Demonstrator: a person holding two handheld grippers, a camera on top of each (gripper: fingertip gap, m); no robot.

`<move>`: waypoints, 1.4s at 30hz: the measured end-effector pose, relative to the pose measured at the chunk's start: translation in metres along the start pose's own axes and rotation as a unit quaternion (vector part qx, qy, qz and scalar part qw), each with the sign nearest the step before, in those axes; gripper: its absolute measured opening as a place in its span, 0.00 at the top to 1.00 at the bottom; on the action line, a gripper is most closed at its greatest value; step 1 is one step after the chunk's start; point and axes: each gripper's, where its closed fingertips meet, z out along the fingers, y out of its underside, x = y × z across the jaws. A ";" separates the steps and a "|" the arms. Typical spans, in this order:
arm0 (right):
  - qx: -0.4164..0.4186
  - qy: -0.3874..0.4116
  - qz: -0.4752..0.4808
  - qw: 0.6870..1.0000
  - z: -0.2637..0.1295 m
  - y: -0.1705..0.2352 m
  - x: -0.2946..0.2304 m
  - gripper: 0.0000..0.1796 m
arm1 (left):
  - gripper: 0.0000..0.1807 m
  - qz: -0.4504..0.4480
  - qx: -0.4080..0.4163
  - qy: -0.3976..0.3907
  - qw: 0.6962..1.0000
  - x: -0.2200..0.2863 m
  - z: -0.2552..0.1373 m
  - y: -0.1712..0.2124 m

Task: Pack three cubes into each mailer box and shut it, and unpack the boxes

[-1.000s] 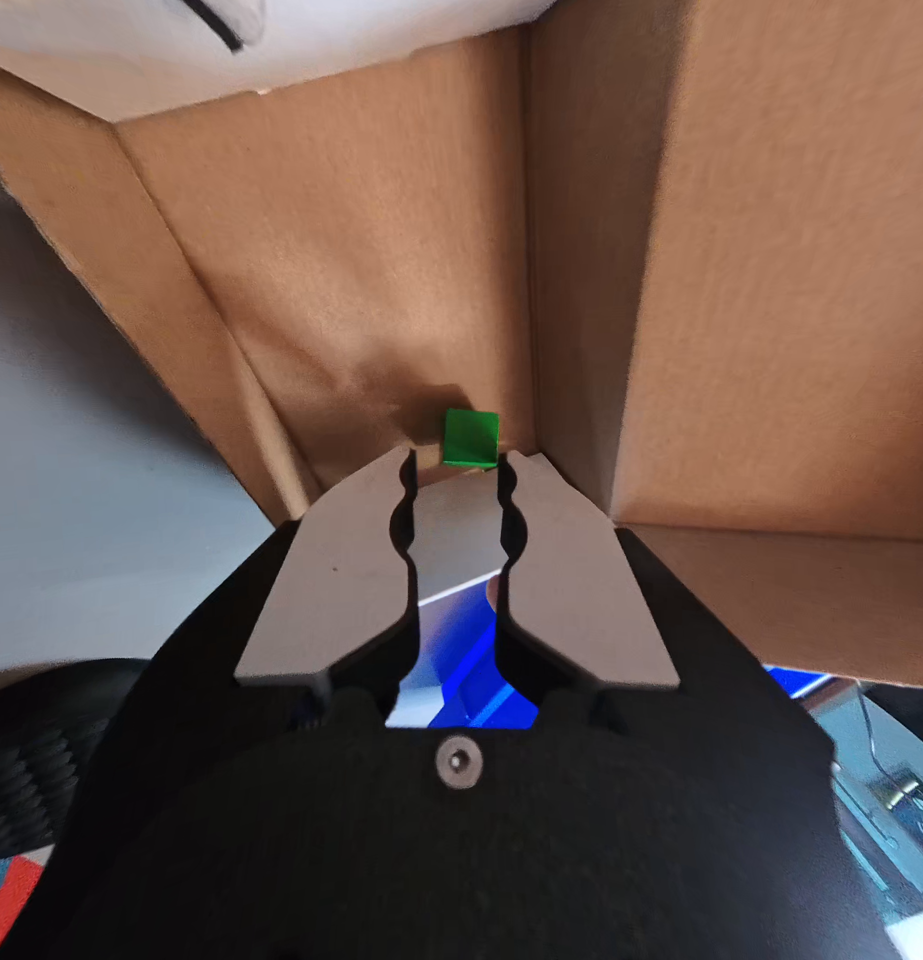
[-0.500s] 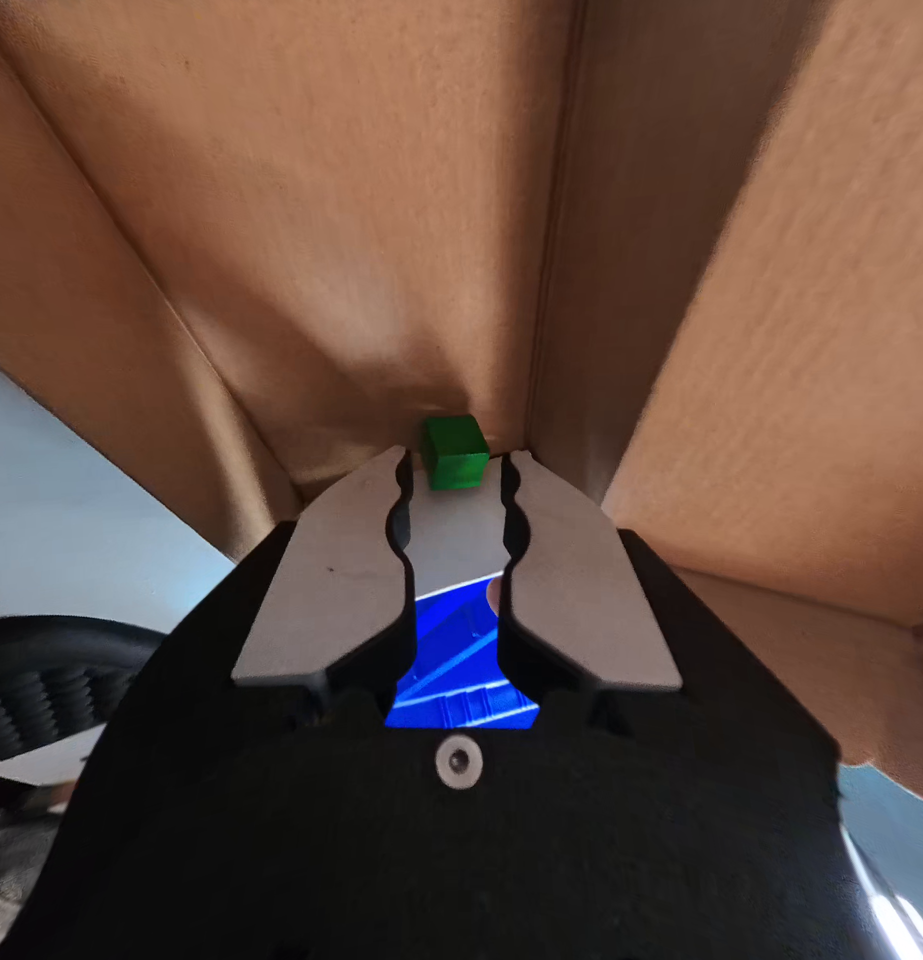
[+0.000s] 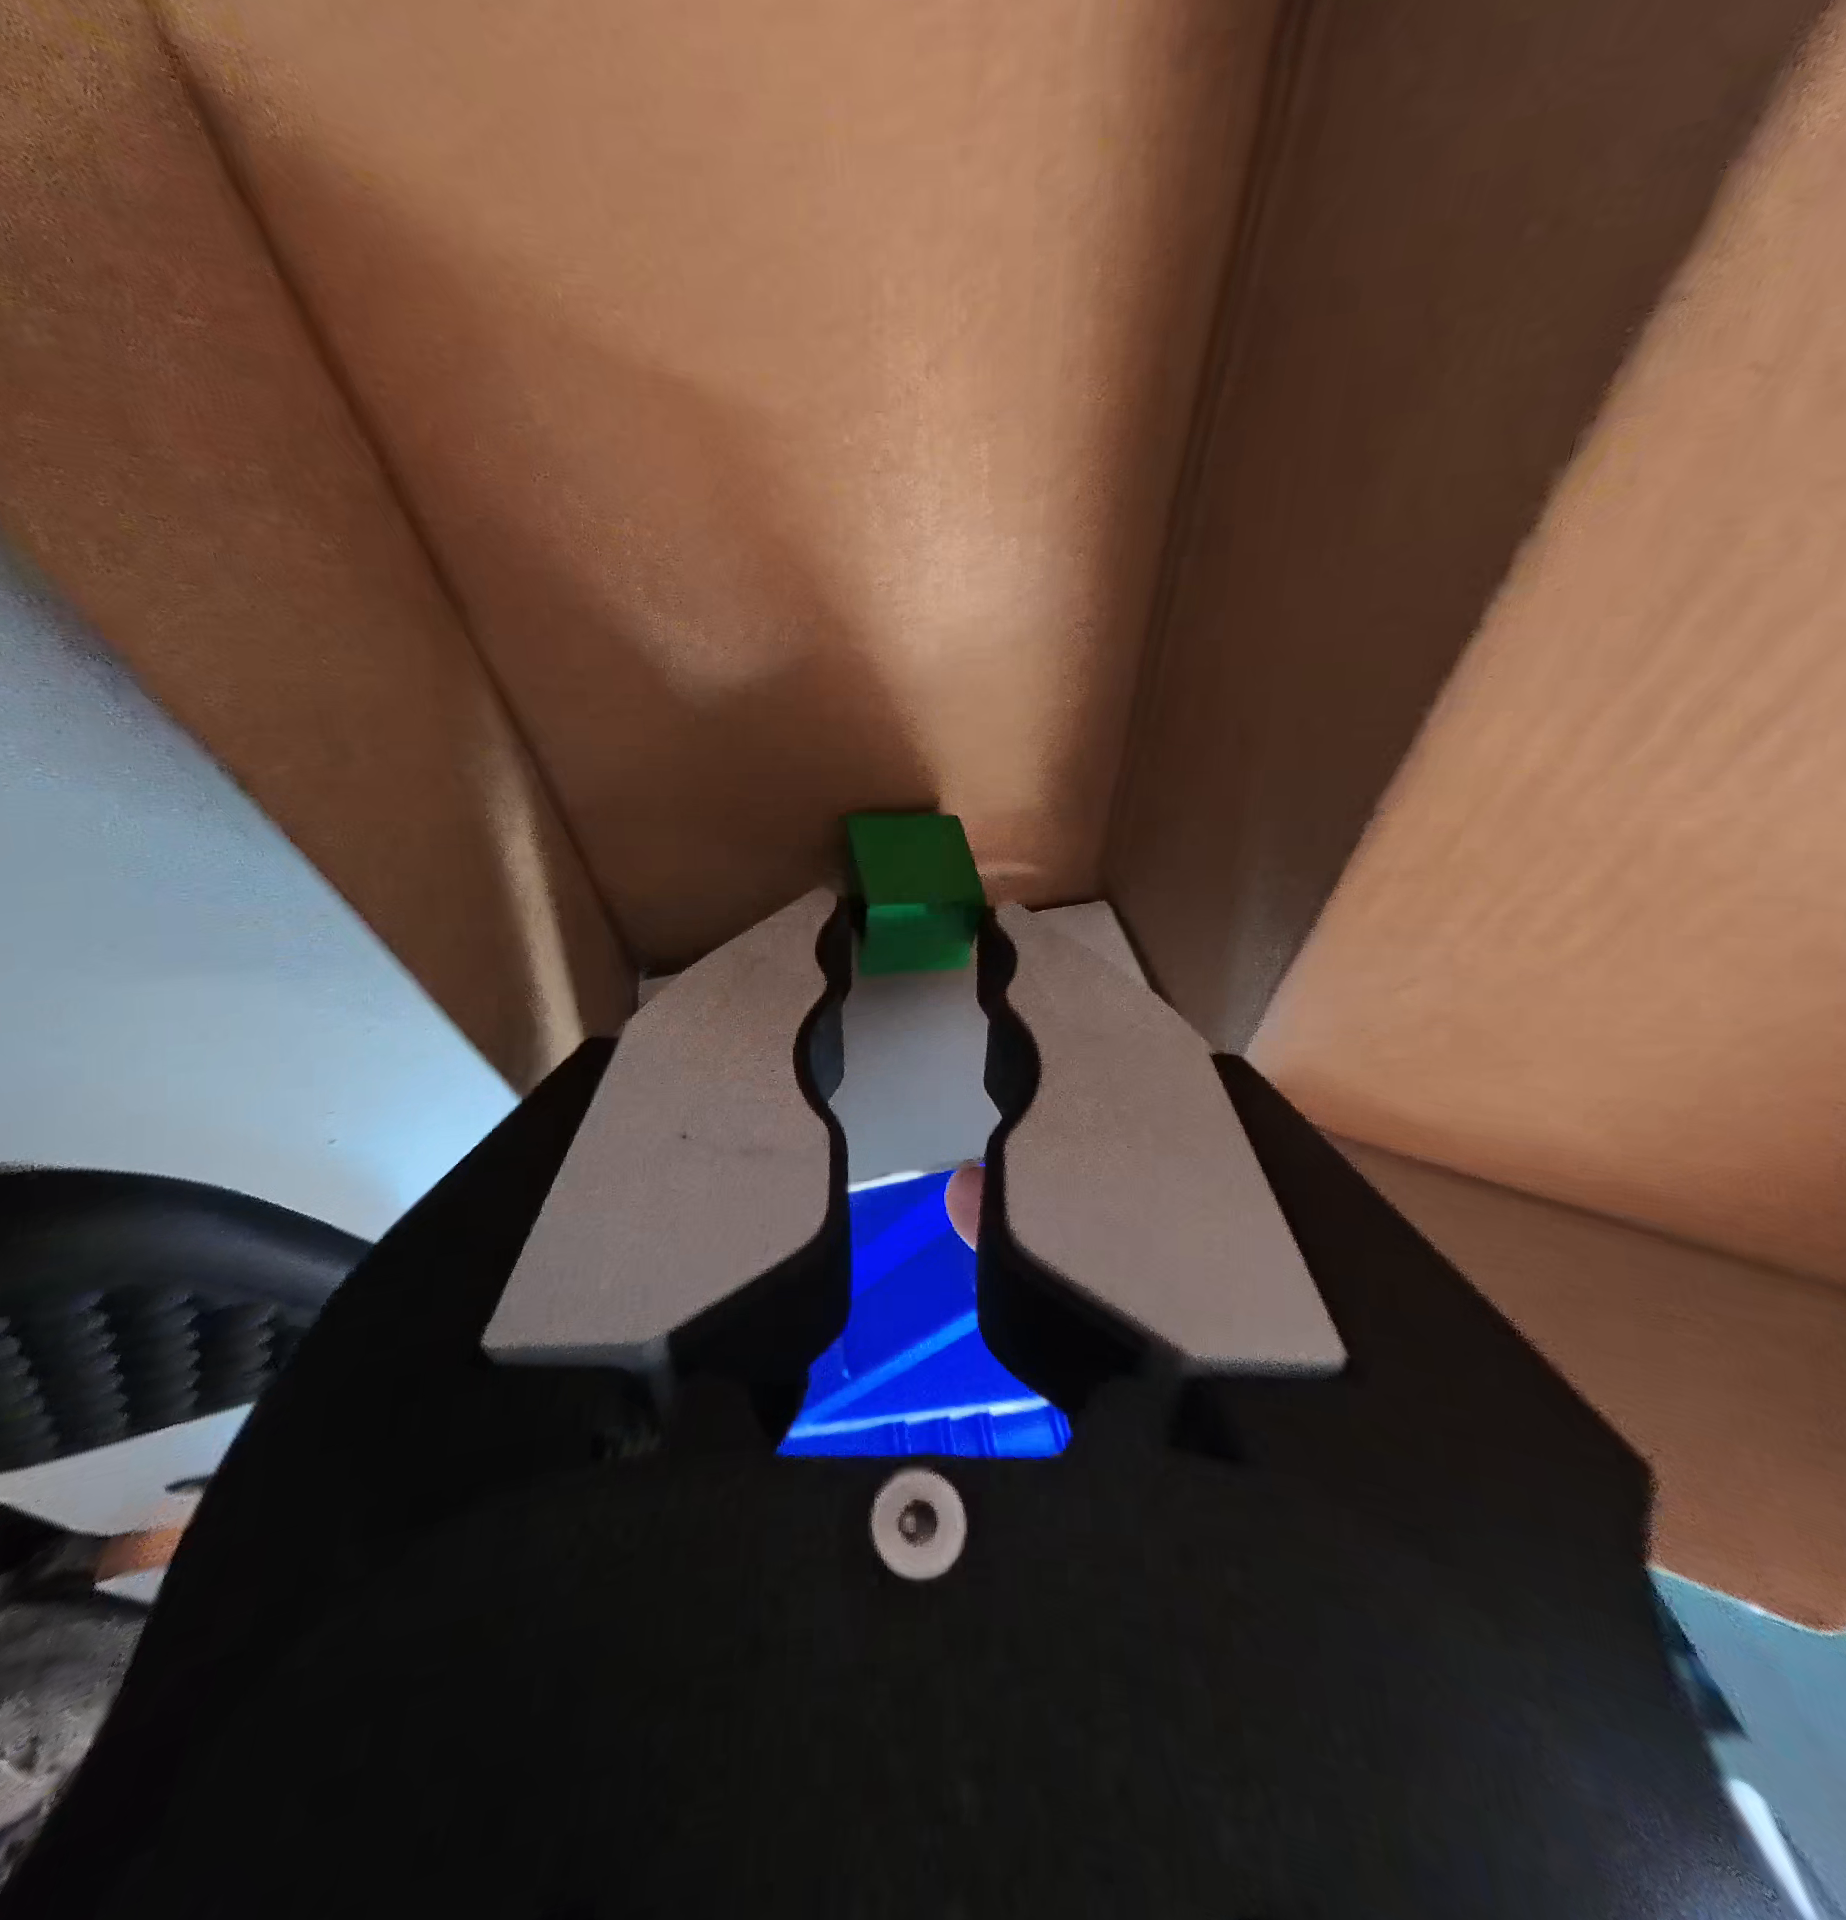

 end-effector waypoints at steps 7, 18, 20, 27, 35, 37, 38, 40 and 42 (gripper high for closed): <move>0.100 -0.018 0.062 0.993 -0.035 0.009 0.000 0.87 | 0.78 0.001 0.000 -0.001 1.000 0.000 0.000 0.000; 0.015 -0.001 0.212 0.977 -0.042 0.146 0.041 0.88 | 0.78 0.003 -0.002 -0.008 1.000 -0.001 0.001 0.000; -0.016 -0.008 0.241 0.970 -0.019 0.174 0.046 0.88 | 0.78 0.003 -0.002 -0.008 1.000 -0.001 0.001 0.000; -0.074 -0.056 0.289 0.953 0.060 0.225 0.038 0.87 | 0.78 0.001 -0.001 -0.007 1.000 -0.001 0.001 0.000; -0.080 -0.069 0.290 0.951 0.083 0.227 0.036 0.87 | 0.78 0.002 -0.001 -0.007 1.000 -0.001 0.001 0.000; -0.078 -0.069 0.288 0.952 0.084 0.227 0.036 0.87 | 0.78 0.001 -0.001 -0.007 1.000 -0.001 0.001 0.000; -0.076 -0.068 0.287 0.952 0.083 0.227 0.037 0.87 | 0.78 0.000 -0.001 -0.007 1.000 -0.002 0.001 0.000; -0.069 -0.058 0.293 0.952 0.078 0.228 0.040 0.84 | 0.78 -0.001 -0.001 -0.008 1.000 -0.002 0.001 0.000; -0.042 -0.034 0.304 0.951 0.065 0.224 0.048 0.81 | 0.78 -0.002 -0.001 -0.008 1.000 -0.003 0.001 0.000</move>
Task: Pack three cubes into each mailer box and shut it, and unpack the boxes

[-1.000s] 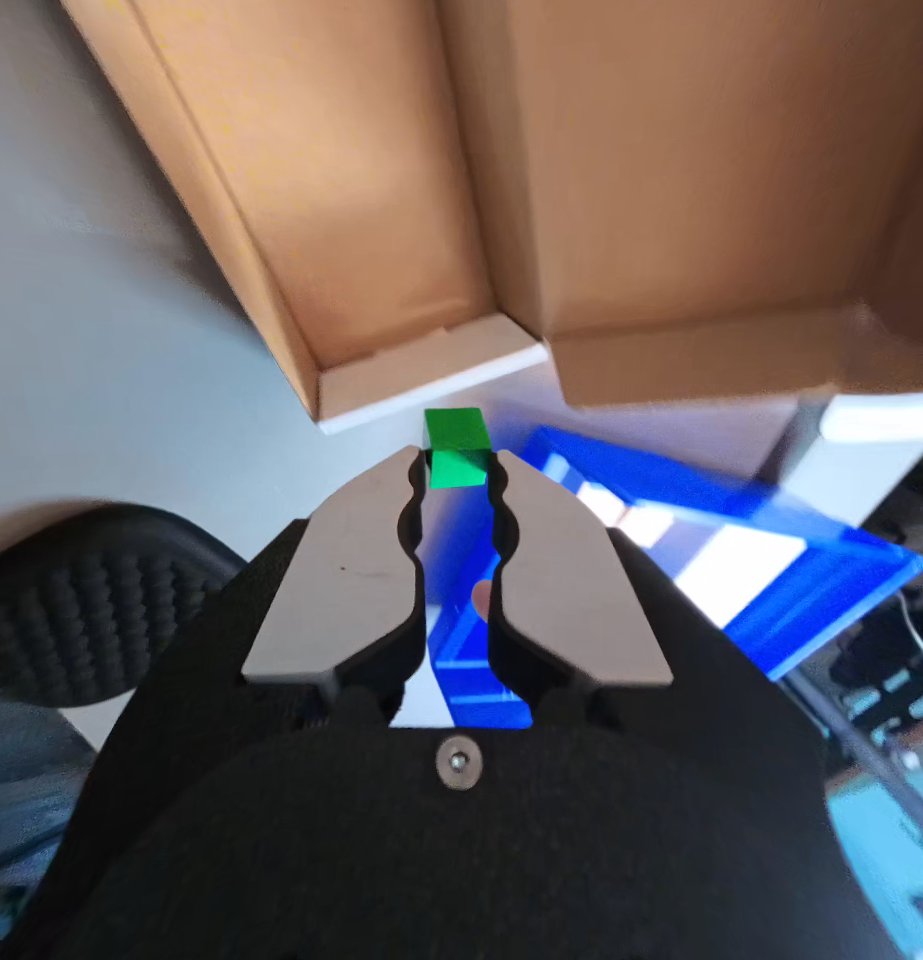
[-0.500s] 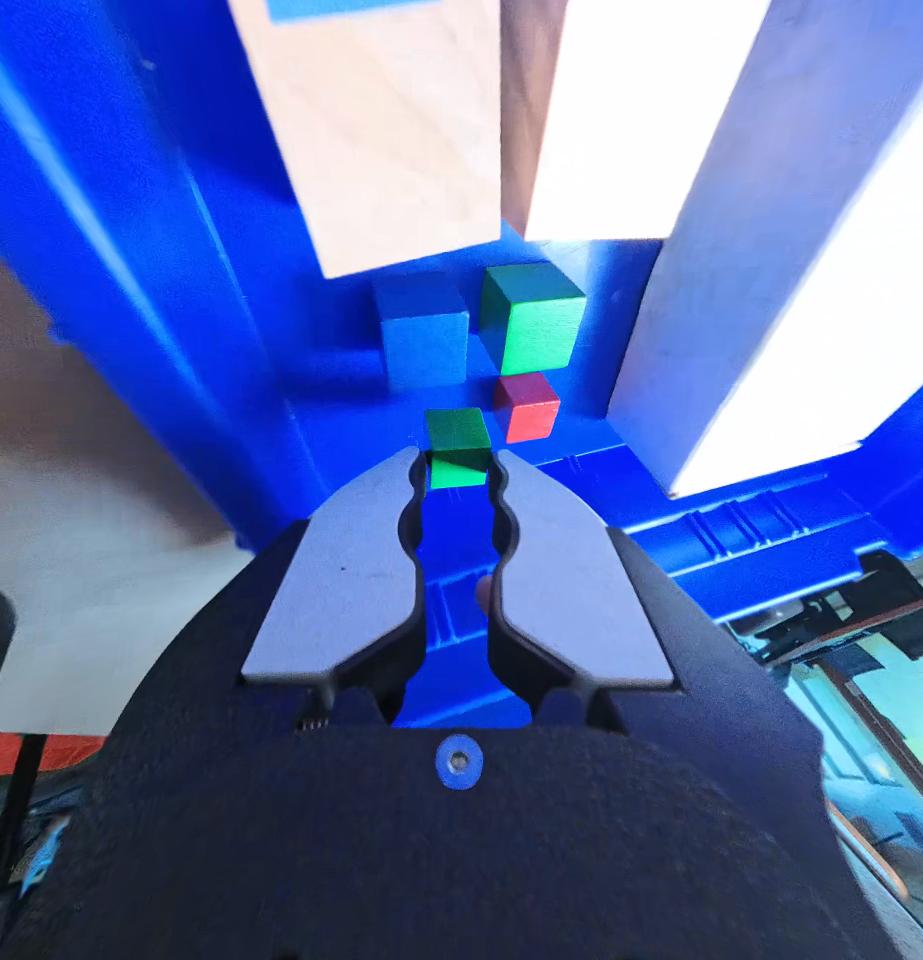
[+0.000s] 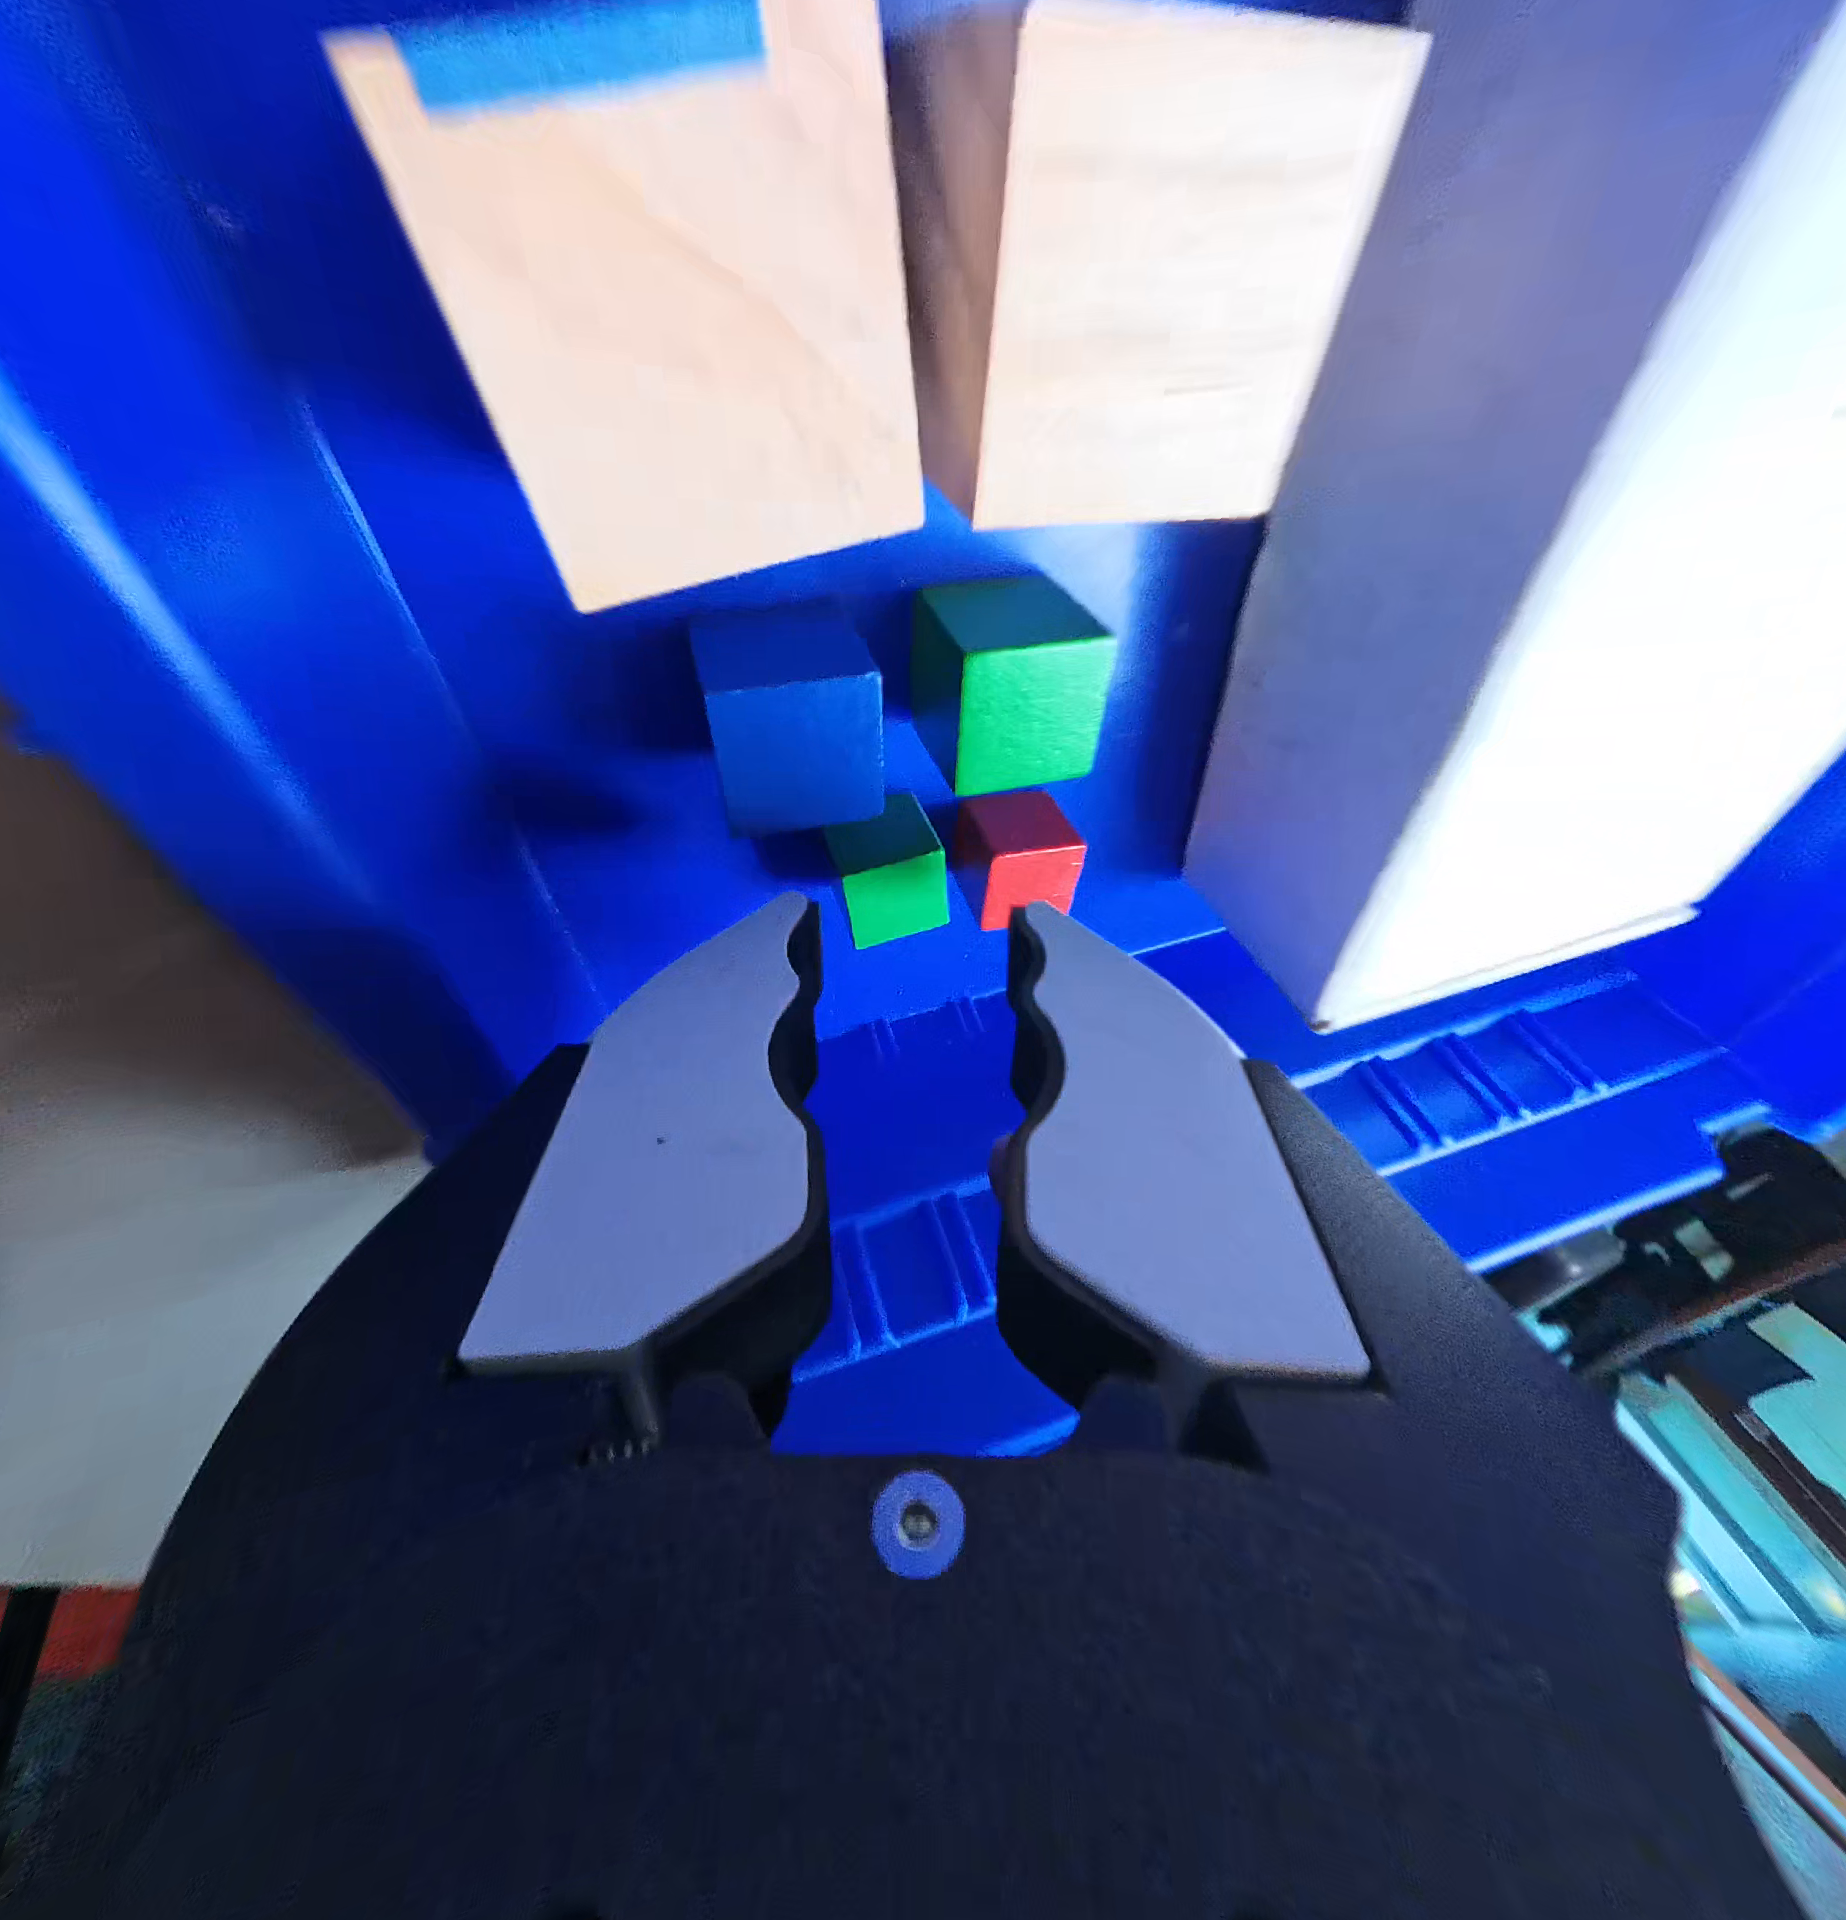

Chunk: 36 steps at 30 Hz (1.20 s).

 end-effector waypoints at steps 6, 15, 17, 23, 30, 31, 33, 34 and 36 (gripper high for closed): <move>0.332 -0.092 0.027 0.938 -0.096 -0.078 -0.045 0.80 | 0.78 0.000 -0.003 -0.009 1.000 -0.004 0.001 0.001; 0.538 -0.138 0.074 0.828 -0.158 -0.134 -0.096 0.82 | 0.78 0.020 -0.032 -0.081 0.996 -0.041 -0.004 0.019; 0.555 -0.131 0.108 0.814 -0.158 -0.142 -0.092 0.83 | 0.78 0.015 -0.038 -0.096 0.995 -0.051 -0.006 0.025; 0.552 -0.102 0.208 0.801 -0.144 -0.161 -0.076 0.82 | 0.77 -0.027 -0.017 -0.072 0.997 -0.057 -0.009 0.025; 0.564 -0.073 0.234 0.788 -0.149 -0.167 -0.068 0.83 | 0.77 -0.219 0.137 -0.017 0.966 -0.101 -0.030 -0.018; 0.563 -0.065 0.238 0.789 -0.150 -0.166 -0.066 0.83 | 0.79 -0.261 0.135 -0.023 0.956 -0.118 -0.029 -0.017; 0.561 -0.057 0.248 0.787 -0.152 -0.163 -0.063 0.83 | 0.78 -0.301 0.125 -0.036 0.945 -0.144 -0.021 -0.015; 0.563 -0.056 0.254 0.785 -0.153 -0.163 -0.062 0.83 | 0.78 -0.314 0.122 -0.048 0.940 -0.156 -0.016 -0.014; 0.564 -0.047 0.262 0.782 -0.152 -0.160 -0.061 0.84 | 0.77 -0.334 0.117 -0.067 0.933 -0.173 -0.005 -0.014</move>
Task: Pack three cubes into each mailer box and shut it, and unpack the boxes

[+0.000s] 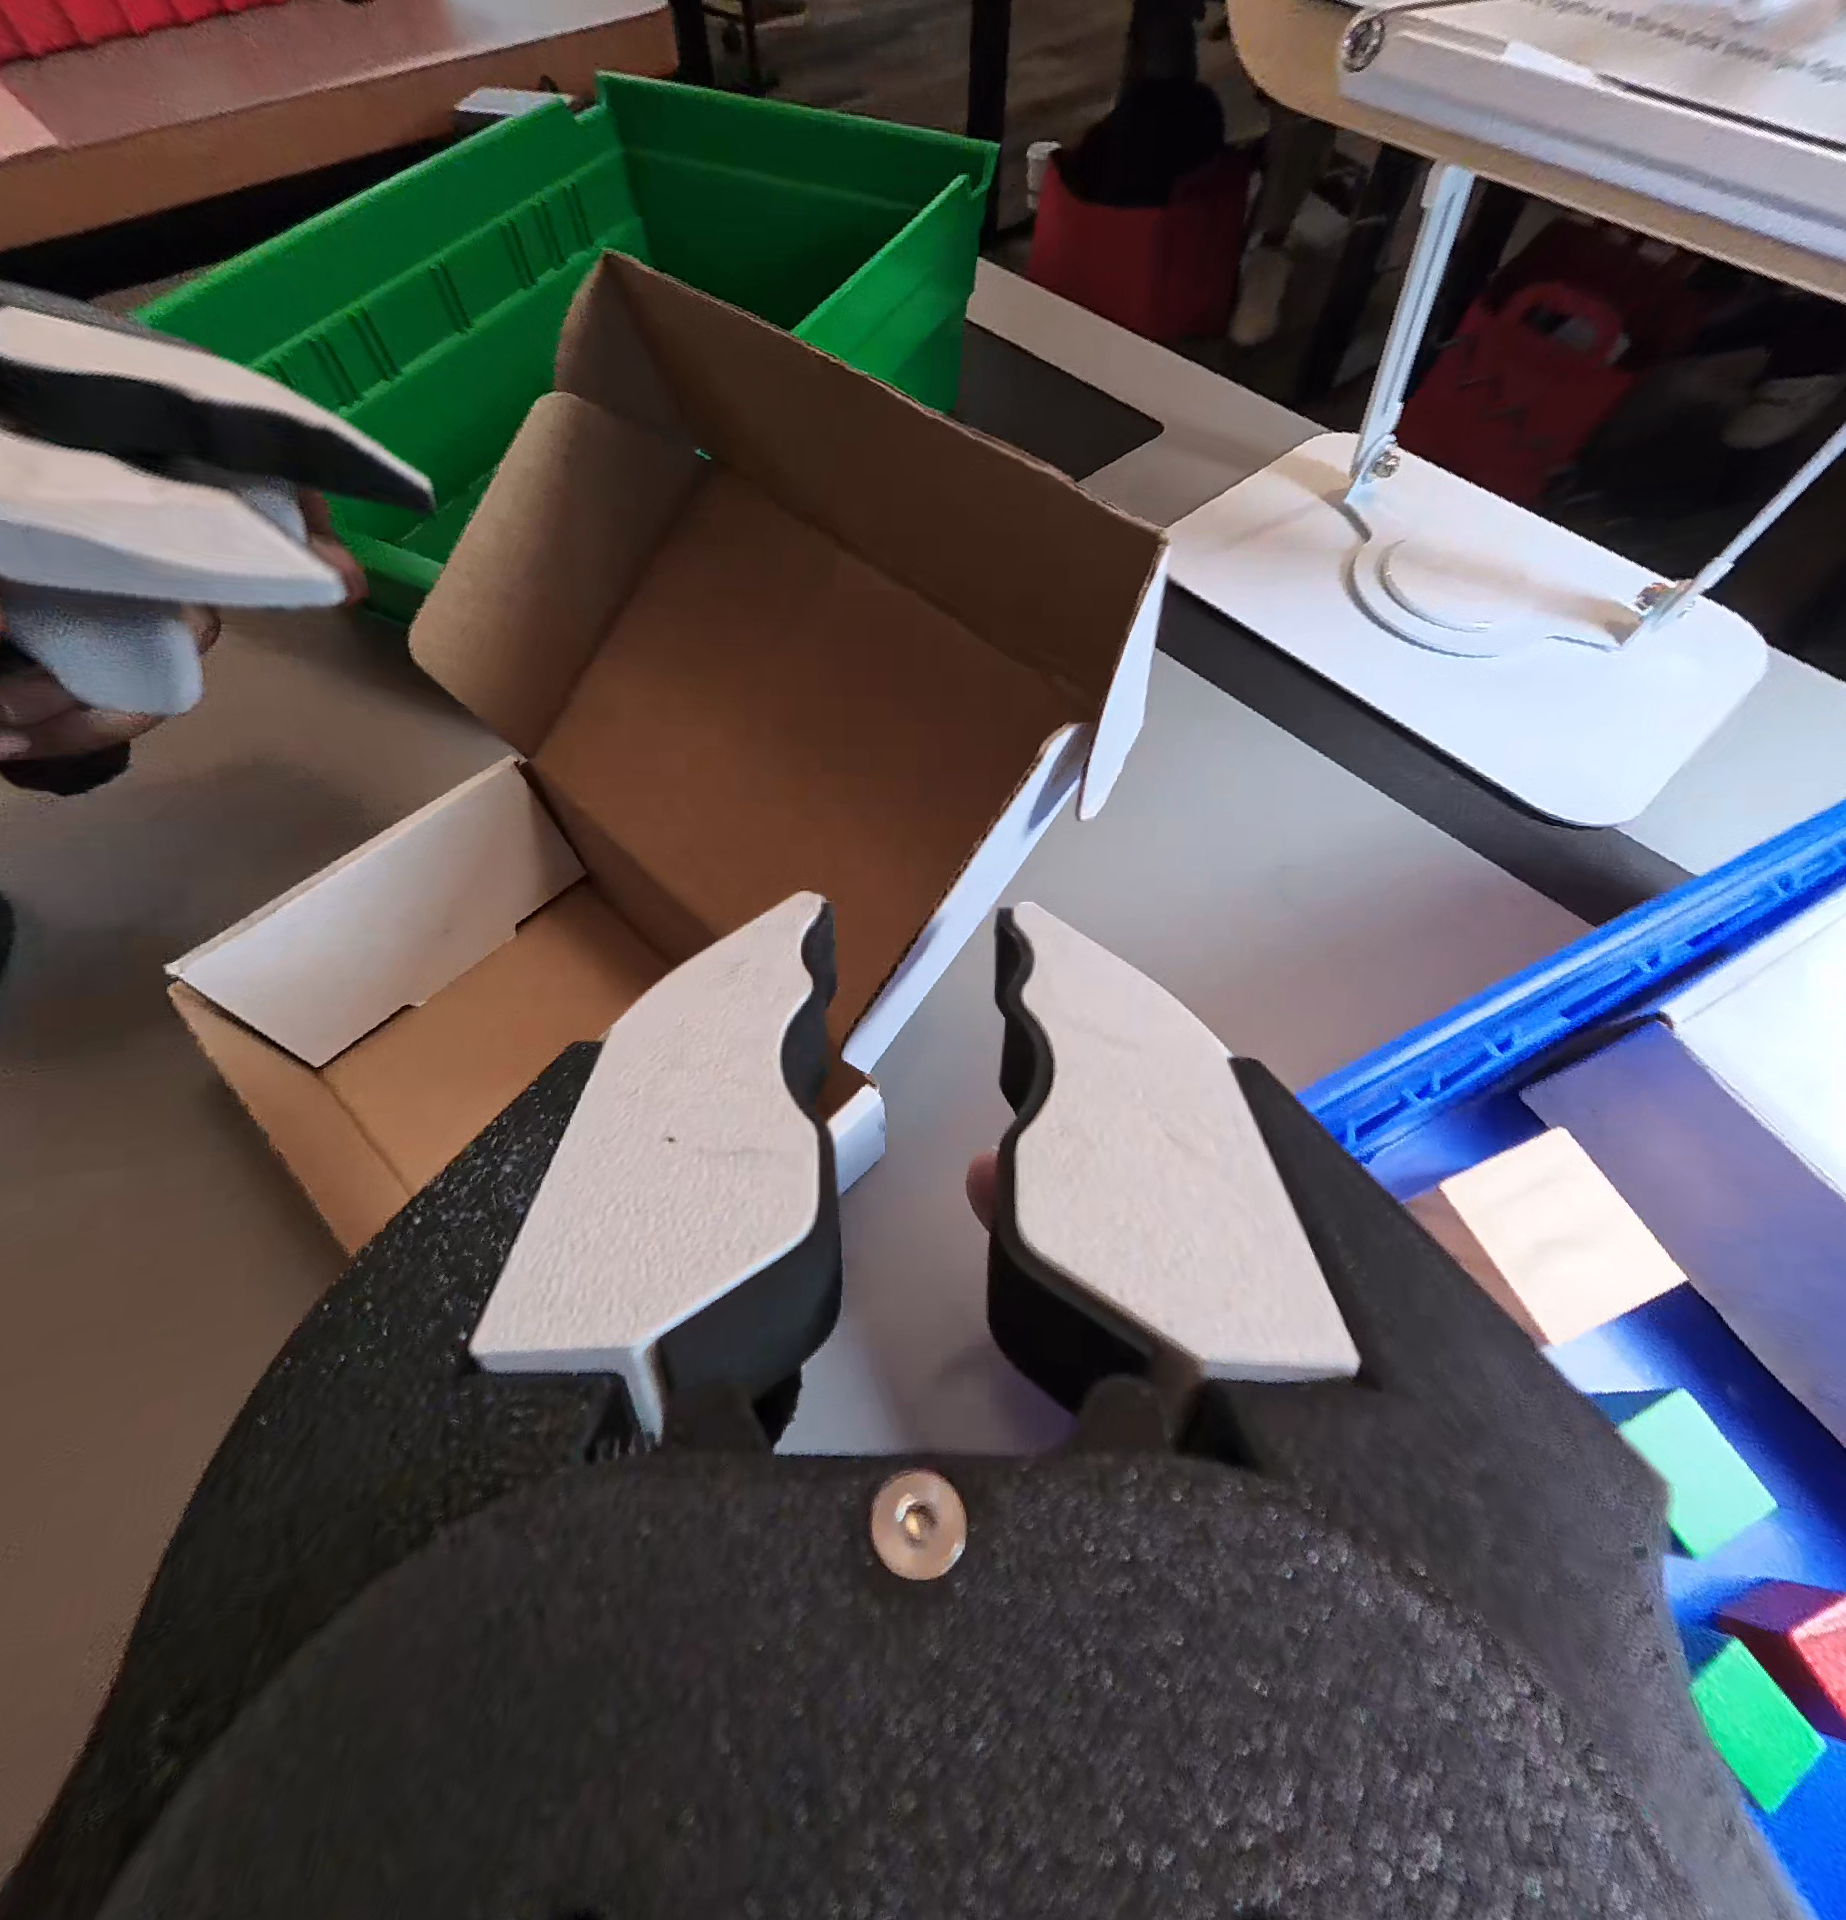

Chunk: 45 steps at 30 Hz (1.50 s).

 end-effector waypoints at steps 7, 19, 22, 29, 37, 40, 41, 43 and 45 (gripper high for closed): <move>0.027 0.005 -0.031 0.999 -0.003 0.008 -0.010 0.91 | 0.89 -0.004 -0.021 -0.008 1.000 0.001 0.019 0.011; -0.019 -0.077 -0.077 0.994 -0.017 0.049 -0.047 0.96 | 0.93 0.048 -0.085 0.077 0.992 0.039 -0.012 0.051; -0.042 -0.097 -0.092 0.990 -0.022 0.064 -0.055 0.96 | 0.94 0.064 -0.105 0.084 0.989 0.041 -0.017 0.063; -0.040 -0.069 -0.171 0.982 -0.040 0.062 -0.051 0.82 | 0.83 0.129 -0.068 0.080 0.986 0.044 -0.038 0.053; 0.080 0.050 -0.294 0.951 -0.057 0.005 -0.044 0.74 | 0.74 0.261 0.055 -0.001 0.964 0.052 -0.052 0.008; 0.086 0.061 -0.326 0.939 -0.056 0.001 -0.052 0.76 | 0.76 0.310 0.061 -0.012 0.949 0.061 -0.047 0.007; 0.089 0.064 -0.332 0.937 -0.056 0.000 -0.054 0.78 | 0.78 0.322 0.056 -0.019 0.945 0.062 -0.045 0.009; 0.085 0.061 -0.343 0.933 -0.054 0.004 -0.058 0.84 | 0.84 0.336 0.052 -0.022 0.940 0.065 -0.042 0.013; 0.073 0.064 -0.356 0.930 -0.055 0.009 -0.058 0.84 | 0.85 0.343 0.048 -0.018 0.938 0.068 -0.043 0.016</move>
